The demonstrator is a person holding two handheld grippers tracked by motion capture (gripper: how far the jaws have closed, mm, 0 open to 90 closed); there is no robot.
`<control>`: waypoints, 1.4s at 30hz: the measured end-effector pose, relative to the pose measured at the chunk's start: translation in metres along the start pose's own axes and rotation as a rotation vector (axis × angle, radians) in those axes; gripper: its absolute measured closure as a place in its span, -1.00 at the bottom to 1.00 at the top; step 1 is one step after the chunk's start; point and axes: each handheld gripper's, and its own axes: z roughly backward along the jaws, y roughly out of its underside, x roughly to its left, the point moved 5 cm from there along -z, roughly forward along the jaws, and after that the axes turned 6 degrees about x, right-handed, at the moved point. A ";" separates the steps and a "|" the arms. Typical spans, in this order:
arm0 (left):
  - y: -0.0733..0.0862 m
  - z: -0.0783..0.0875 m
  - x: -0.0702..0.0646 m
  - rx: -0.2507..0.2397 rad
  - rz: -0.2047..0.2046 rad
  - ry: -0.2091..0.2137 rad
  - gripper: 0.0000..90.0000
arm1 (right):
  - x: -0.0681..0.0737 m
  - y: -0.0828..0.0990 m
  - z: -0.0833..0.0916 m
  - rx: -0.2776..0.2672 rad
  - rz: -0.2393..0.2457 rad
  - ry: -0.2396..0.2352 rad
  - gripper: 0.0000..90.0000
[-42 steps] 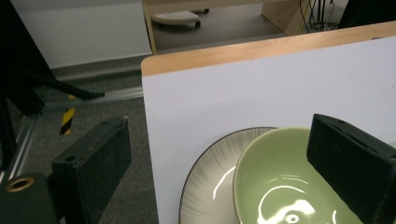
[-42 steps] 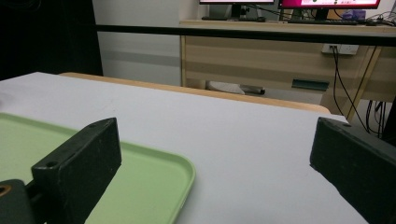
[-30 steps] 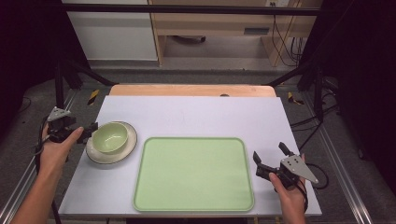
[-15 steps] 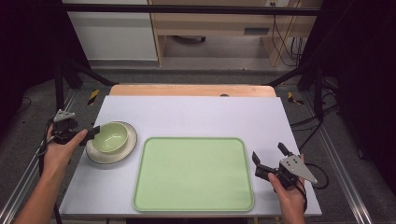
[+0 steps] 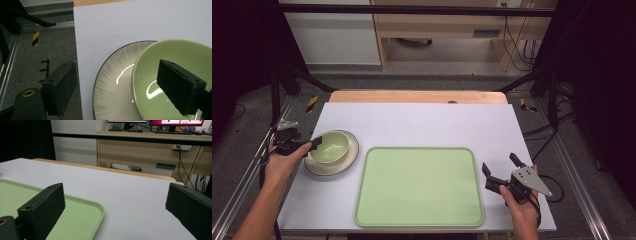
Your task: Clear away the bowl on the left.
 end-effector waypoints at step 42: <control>0.013 -0.013 -0.009 0.202 0.050 0.036 0.48 | 0.000 0.001 0.000 0.009 -0.003 -0.017 -0.94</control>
